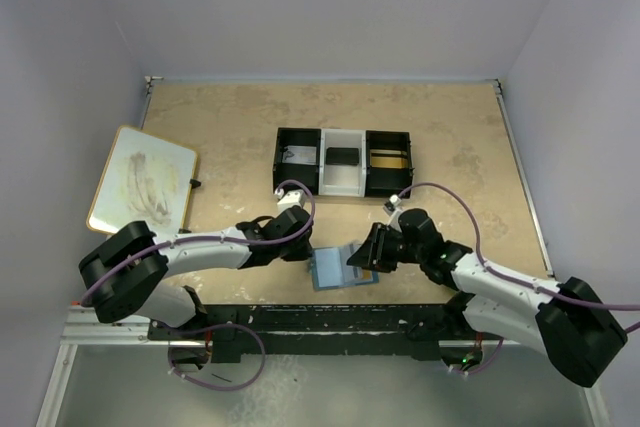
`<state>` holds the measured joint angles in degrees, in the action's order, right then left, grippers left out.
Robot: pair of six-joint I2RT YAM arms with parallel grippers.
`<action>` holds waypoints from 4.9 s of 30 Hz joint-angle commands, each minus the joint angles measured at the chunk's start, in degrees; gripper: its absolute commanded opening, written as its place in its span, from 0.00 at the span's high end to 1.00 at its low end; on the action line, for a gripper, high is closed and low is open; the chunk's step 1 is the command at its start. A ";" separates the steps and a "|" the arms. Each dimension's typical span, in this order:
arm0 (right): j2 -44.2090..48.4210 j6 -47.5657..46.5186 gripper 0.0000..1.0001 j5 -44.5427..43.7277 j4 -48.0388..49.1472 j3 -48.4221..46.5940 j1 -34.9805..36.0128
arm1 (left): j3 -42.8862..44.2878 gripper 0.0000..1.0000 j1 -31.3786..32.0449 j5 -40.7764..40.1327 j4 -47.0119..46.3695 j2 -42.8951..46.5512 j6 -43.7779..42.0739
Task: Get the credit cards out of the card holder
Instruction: Adjust the card holder at the center of the board.
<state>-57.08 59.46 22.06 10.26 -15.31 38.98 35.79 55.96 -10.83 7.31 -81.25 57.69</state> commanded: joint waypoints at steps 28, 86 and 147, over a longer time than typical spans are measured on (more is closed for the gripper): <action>12.44 3.64 0.36 0.36 -12.09 4.07 0.22 | 14.36 0.58 0.11 1.19 -1.30 -6.88 -15.16; -11.25 -2.57 0.49 -8.46 -6.27 -16.89 -1.56 | -3.54 0.62 10.22 -12.19 -3.36 10.52 7.16; -29.58 12.58 0.73 -10.88 23.57 -3.88 0.66 | 5.56 0.78 1.87 0.65 -0.42 -3.56 -11.35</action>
<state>-86.61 78.11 13.67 42.15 -15.57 40.03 42.26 57.87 -10.39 7.64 -86.83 45.47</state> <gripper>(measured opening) 0.242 0.222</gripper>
